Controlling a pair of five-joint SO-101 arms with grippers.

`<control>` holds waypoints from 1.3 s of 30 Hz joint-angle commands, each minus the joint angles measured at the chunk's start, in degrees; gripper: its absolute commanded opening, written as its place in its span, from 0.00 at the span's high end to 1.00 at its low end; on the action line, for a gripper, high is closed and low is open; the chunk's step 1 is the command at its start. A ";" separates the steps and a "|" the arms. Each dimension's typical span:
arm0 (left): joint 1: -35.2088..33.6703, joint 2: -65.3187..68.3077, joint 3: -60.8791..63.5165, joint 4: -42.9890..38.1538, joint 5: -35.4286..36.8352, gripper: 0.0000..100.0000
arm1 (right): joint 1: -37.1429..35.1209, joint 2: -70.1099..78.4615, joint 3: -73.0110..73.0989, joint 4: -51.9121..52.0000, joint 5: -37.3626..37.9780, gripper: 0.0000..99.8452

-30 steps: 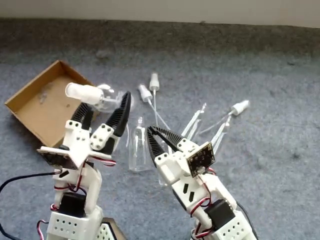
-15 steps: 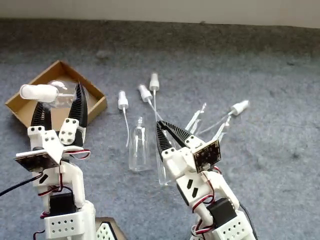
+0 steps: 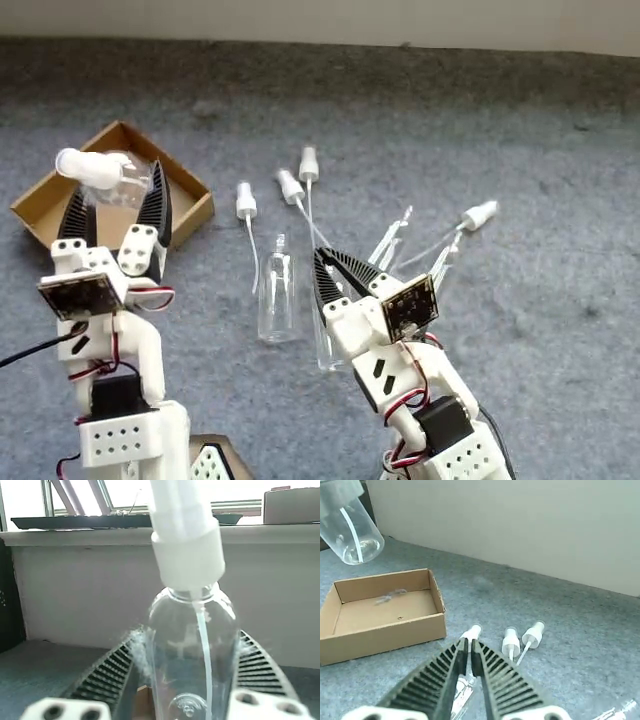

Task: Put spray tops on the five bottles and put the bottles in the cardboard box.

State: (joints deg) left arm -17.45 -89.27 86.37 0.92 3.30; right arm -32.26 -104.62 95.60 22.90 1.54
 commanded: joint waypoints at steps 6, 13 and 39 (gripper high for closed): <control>-3.82 24.13 -15.25 -0.97 -0.53 0.79 | 0.92 -0.13 7.16 0.13 -0.26 1.00; -5.05 42.86 -17.80 -17.85 -0.53 0.79 | 0.92 -0.13 7.16 0.13 -0.09 1.00; -10.68 92.09 -43.74 -34.55 -0.44 0.80 | 0.92 0.04 7.16 0.31 -0.26 1.00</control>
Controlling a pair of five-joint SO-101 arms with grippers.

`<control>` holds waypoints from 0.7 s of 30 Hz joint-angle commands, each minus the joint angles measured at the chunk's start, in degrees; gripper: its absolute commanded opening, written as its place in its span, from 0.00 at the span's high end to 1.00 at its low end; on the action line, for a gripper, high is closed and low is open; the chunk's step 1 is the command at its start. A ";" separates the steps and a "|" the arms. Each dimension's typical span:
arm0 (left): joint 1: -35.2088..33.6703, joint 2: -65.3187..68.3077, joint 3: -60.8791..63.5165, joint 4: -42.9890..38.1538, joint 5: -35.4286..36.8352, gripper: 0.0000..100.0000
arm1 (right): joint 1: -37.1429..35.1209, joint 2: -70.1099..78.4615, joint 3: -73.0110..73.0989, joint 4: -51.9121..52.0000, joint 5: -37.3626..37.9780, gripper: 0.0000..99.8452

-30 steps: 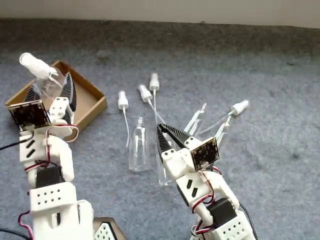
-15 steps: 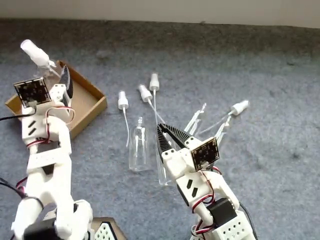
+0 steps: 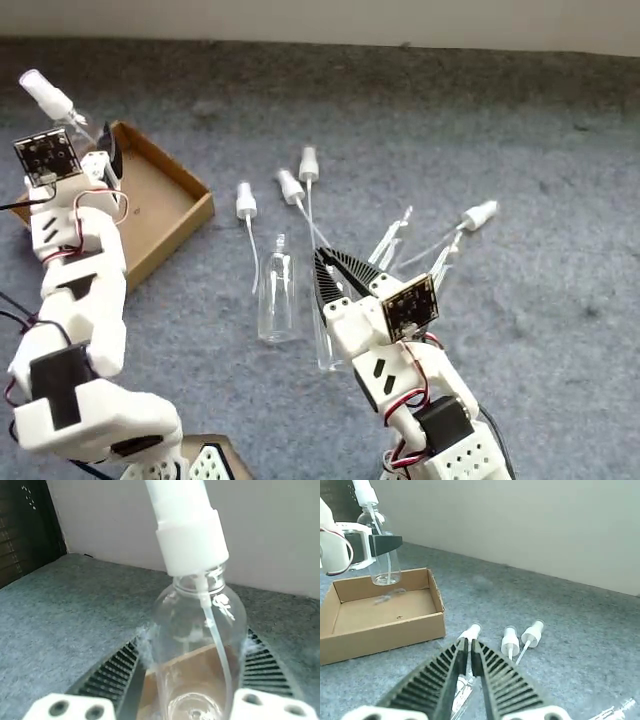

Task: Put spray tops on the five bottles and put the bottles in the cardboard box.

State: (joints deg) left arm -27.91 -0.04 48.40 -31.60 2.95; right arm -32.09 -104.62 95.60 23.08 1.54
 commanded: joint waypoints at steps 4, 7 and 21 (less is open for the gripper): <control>-0.13 10.07 -11.12 -2.02 -0.09 0.80 | 0.75 0.04 7.16 0.13 -0.26 1.00; 0.13 14.20 -14.37 -2.02 1.32 0.80 | 0.75 0.04 7.16 0.13 -0.09 1.00; 3.38 17.36 -15.69 -2.02 3.96 0.80 | 0.84 0.04 7.16 0.13 0.00 1.00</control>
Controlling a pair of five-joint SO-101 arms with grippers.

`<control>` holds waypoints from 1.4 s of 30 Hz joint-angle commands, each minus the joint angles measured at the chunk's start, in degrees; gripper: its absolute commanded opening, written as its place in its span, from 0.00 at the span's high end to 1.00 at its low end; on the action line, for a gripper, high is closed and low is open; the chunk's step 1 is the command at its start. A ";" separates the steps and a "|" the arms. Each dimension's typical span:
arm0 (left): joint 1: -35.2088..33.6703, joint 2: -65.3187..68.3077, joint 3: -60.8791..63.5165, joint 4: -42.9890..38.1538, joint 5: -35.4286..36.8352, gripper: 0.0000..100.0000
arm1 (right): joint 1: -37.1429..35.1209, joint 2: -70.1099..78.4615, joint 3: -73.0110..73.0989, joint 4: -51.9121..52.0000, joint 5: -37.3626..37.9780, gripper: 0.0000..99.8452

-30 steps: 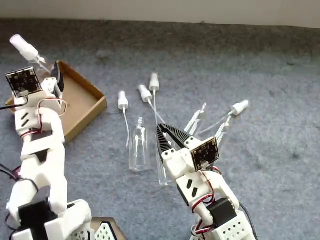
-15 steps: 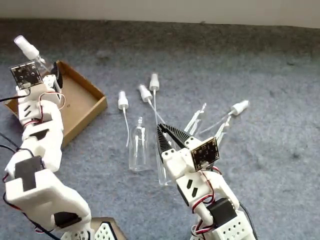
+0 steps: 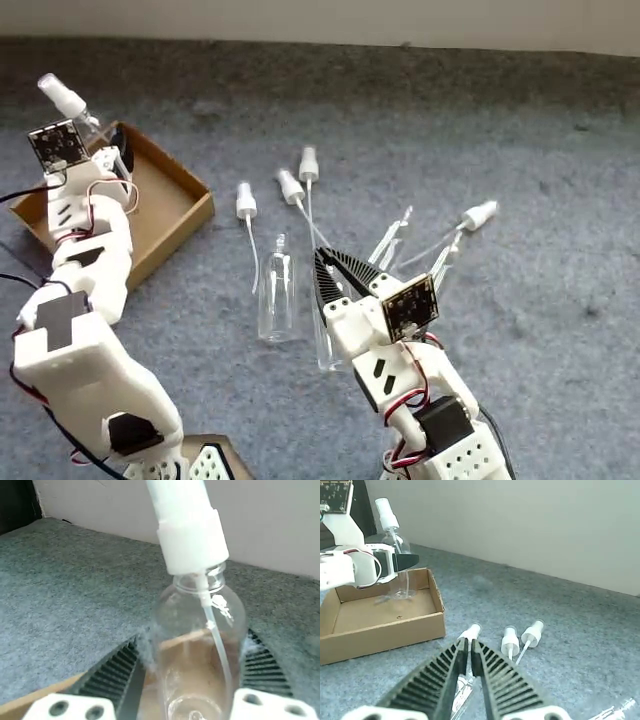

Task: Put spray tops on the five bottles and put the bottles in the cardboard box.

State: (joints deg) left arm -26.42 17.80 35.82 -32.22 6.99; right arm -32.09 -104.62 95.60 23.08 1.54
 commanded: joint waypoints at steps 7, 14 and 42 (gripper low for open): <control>1.89 -0.40 -3.30 -1.14 -0.09 0.80 | 0.84 0.04 7.16 0.13 0.00 1.00; 2.15 -0.31 -4.44 -1.05 -0.18 0.80 | 0.84 0.04 7.16 0.13 0.00 1.00; 1.98 8.57 -8.48 -0.97 -4.57 0.79 | 0.84 0.04 7.08 0.13 0.00 1.00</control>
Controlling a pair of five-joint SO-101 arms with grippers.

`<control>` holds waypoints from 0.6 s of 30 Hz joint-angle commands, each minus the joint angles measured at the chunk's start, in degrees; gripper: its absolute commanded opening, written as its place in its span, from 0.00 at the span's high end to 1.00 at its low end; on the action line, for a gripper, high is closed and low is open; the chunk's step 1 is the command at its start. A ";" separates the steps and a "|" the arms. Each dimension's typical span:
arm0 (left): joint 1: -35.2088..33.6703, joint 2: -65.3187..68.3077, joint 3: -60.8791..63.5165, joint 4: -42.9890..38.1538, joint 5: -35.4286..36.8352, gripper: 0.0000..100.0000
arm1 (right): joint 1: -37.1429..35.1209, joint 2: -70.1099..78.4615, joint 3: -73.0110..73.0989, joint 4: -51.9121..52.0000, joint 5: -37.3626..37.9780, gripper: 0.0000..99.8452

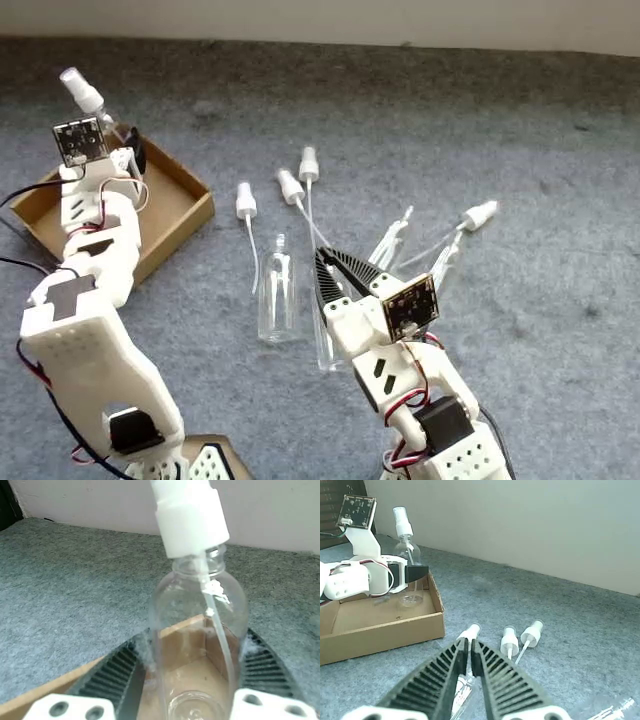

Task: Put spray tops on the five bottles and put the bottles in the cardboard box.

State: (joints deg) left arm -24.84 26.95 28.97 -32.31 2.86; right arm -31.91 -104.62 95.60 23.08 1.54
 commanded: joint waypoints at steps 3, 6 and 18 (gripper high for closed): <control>0.48 -1.01 1.10 -1.23 -0.44 0.79 | 0.66 0.04 6.99 0.13 0.00 1.00; 0.48 -1.01 3.12 -1.23 -0.44 0.79 | 0.66 0.04 6.99 0.13 0.09 1.00; 0.22 -1.01 5.76 -1.32 -5.45 0.79 | 0.66 0.04 6.99 0.13 0.09 1.00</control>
State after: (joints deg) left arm -24.84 26.95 34.86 -32.66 -1.19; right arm -31.91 -104.62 95.60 23.08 1.54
